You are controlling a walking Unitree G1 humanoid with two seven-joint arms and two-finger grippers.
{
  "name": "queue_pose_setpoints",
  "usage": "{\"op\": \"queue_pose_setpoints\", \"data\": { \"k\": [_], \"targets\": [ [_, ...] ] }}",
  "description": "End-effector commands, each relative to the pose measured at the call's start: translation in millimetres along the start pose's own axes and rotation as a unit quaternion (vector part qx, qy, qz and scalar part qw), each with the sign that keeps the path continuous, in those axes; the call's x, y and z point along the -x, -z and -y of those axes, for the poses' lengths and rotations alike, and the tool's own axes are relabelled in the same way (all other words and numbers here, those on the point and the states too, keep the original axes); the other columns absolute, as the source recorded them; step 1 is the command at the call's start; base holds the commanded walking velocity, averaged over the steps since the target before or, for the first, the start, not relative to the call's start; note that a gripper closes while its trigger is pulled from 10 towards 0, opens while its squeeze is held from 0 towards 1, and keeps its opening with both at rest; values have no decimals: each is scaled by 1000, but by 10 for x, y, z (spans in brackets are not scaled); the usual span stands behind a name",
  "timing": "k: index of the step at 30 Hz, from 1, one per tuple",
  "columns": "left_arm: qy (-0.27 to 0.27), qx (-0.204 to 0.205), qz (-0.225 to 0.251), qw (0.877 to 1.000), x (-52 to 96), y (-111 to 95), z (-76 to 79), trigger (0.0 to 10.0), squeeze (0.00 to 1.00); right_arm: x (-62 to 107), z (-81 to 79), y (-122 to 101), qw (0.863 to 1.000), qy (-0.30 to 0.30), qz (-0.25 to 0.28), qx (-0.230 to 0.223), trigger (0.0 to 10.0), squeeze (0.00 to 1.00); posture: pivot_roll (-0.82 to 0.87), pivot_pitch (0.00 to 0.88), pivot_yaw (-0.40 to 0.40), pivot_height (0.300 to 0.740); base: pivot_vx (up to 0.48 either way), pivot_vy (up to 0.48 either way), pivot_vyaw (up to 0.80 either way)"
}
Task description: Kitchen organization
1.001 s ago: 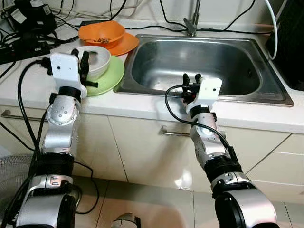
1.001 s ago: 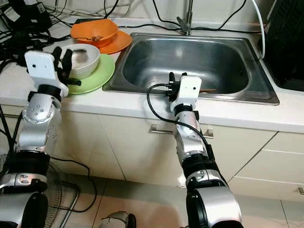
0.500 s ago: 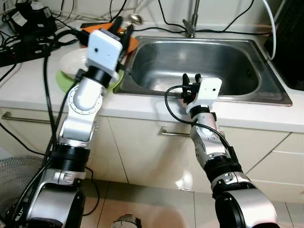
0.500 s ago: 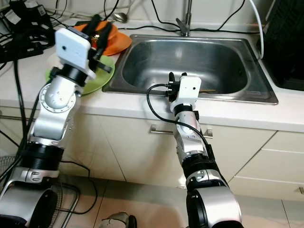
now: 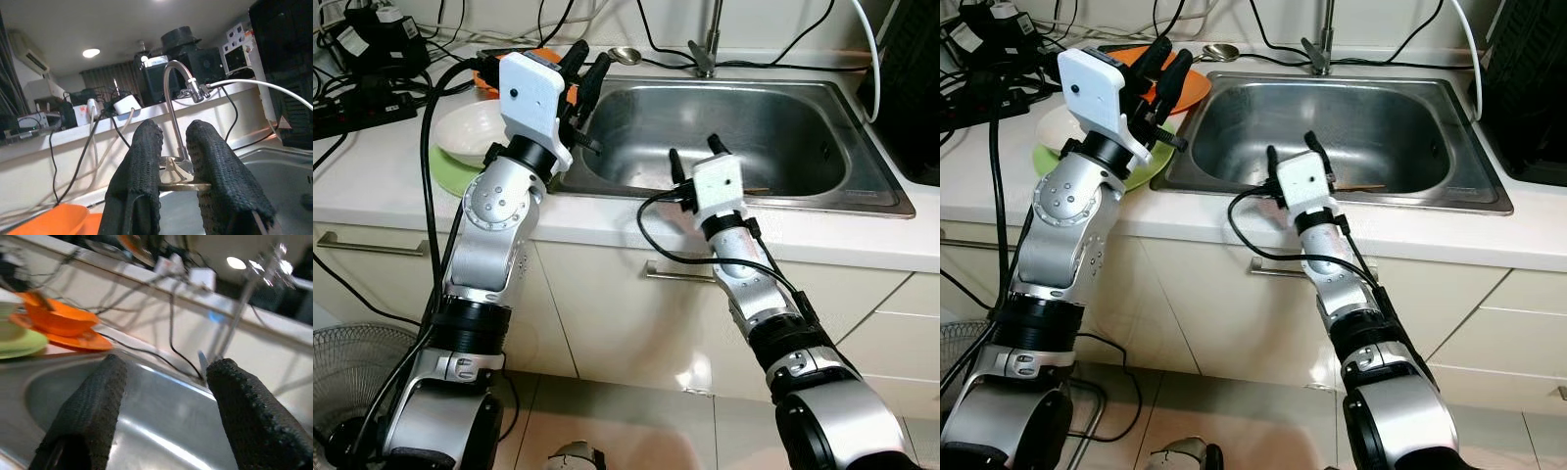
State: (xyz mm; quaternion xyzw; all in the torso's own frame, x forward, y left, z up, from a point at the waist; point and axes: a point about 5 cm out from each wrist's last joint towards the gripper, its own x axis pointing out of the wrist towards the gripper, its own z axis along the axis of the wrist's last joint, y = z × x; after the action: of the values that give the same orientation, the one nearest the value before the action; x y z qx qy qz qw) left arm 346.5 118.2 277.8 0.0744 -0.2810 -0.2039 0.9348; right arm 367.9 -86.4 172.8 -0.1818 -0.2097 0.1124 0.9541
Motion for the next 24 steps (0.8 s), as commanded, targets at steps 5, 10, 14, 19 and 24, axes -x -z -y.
{"op": "queue_pose_setpoints", "data": {
  "k": [5, 10, 14, 19, 24],
  "targets": [
    [45, 20, -22, 999, 45, 16, 84, 10000, 0, -87, -112, -144, 998, -35, 35, 44, 10000, 0, 201, 1, 62, 740, 0, 0, 0],
    [104, 28, -60, 992, 116, 136, 239, 10000, 0, -86, -151, -168, 998, -35, 42, 44, 10000, 0, 200, 2, 62, 740, 0, 0, 0],
    [120, 34, -74, 989, 144, 166, 283, 10000, 0, -87, -155, -173, 997, -32, 44, 47, 10000, 0, 198, 2, 61, 740, 0, 0, 0],
    [142, 46, -90, 985, 173, 183, 323, 10000, 0, -88, -146, -177, 997, -30, 47, 48, 10000, 0, 198, 7, 61, 740, 0, 0, 0],
    [160, 50, -109, 980, 212, 228, 367, 10000, 0, -88, -154, -193, 997, -29, 53, 42, 10000, 0, 203, 10, 61, 740, 0, 0, 0]
  ]
}}
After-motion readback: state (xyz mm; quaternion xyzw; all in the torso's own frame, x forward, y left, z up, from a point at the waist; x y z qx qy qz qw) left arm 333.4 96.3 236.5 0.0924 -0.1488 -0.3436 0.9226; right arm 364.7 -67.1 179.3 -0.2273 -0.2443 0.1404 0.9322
